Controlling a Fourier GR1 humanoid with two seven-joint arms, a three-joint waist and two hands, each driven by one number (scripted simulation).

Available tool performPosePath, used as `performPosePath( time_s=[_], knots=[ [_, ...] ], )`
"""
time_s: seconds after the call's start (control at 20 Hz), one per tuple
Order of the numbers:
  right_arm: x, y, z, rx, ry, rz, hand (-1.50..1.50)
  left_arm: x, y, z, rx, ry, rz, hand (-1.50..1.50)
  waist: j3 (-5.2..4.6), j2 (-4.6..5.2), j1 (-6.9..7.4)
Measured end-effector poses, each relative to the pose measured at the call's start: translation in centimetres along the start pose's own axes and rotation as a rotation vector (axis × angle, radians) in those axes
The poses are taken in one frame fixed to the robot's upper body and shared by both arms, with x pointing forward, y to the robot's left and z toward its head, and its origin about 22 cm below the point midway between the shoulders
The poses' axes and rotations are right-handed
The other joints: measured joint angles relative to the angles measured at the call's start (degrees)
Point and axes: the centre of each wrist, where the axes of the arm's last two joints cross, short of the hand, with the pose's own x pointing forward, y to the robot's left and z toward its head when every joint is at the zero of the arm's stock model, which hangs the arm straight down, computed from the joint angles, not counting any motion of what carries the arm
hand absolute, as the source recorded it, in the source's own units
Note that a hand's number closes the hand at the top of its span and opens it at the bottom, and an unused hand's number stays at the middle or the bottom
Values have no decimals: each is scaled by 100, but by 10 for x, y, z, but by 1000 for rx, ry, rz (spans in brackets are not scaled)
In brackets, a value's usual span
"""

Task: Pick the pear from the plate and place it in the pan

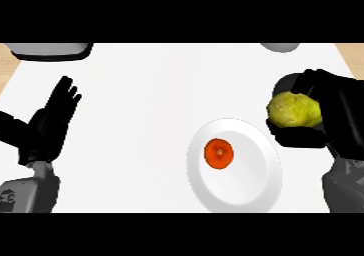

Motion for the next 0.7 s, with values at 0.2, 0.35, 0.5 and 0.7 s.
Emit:
performPosePath(
  time_s=[0.2,0.35,0.5,0.7],
  knots=[
    [-42,6,-22,-36,38,-29,150,1,-4,5,-3,-6,0,0,3,5,15],
    [-75,9,-38,-51,70,-46,150,-2,2,5,-5,-5,2,0,3,10,24],
    [-110,17,-50,-59,90,-68,150,0,1,2,-6,-4,0,0,3,15,29],
    [-149,42,-63,-51,80,-84,150,-7,3,6,-15,-4,4,0,6,29,75]
  ],
)
